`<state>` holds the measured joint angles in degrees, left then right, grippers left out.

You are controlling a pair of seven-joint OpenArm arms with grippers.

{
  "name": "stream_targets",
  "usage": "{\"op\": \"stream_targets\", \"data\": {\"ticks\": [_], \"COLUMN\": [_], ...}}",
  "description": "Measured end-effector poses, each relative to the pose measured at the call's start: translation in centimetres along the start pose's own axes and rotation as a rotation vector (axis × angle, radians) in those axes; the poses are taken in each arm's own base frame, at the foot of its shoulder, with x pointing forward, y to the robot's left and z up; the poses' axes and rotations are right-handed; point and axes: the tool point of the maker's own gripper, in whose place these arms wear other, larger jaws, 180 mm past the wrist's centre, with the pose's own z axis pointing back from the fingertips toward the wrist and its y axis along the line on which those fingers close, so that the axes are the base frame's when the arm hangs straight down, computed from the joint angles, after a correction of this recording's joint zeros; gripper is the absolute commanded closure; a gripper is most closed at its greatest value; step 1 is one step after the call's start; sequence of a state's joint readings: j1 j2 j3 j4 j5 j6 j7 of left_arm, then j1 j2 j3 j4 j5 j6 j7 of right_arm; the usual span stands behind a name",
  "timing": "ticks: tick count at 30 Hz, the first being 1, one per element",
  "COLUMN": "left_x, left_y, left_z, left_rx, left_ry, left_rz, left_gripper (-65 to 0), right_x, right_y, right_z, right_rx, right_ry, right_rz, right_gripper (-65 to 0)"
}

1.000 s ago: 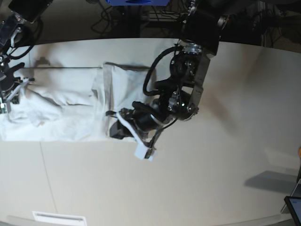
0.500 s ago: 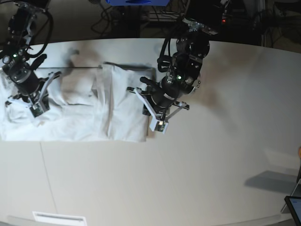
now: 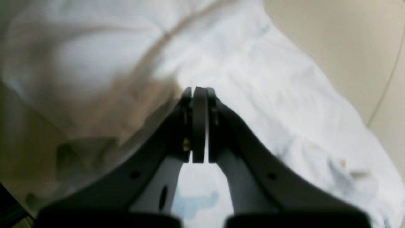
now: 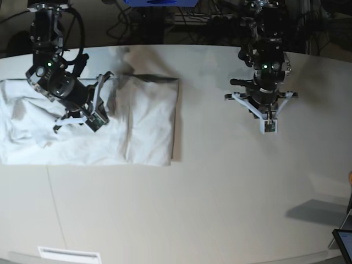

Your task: Fold the T-shirt properly

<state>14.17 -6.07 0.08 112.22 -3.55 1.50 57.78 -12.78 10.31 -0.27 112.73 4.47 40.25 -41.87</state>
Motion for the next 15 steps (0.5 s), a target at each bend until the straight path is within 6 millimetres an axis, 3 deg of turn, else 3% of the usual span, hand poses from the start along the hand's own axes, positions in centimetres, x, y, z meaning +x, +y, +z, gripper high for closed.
{"op": "stream_targets", "data": {"ticks": [3, 8, 15], "left_x": [-0.5, -1.3, -1.2], "left_y": [1.9, 2.1, 2.2], "left_z": [0.2, 0.4, 0.4], "left_rx": [0.098, 0.124, 0.128], "left_ry": [0.011, 0.026, 0.024], "left_rz": [-0.068, -0.101, -0.098], "left_gripper": [0.0, 0.0, 0.0], "right_x": [2.0, 4.2, 3.5], "right_y": [1.1, 3.5, 6.1], "right_z": [-0.7, -1.6, -2.9], "right_rx": [0.038, 0.110, 0.177], "right_ry": [-0.042, -0.086, -0.044], "right_rz": [0.043, 0.104, 0.085], "right_gripper": [-0.7, -0.7, -0.7]}}
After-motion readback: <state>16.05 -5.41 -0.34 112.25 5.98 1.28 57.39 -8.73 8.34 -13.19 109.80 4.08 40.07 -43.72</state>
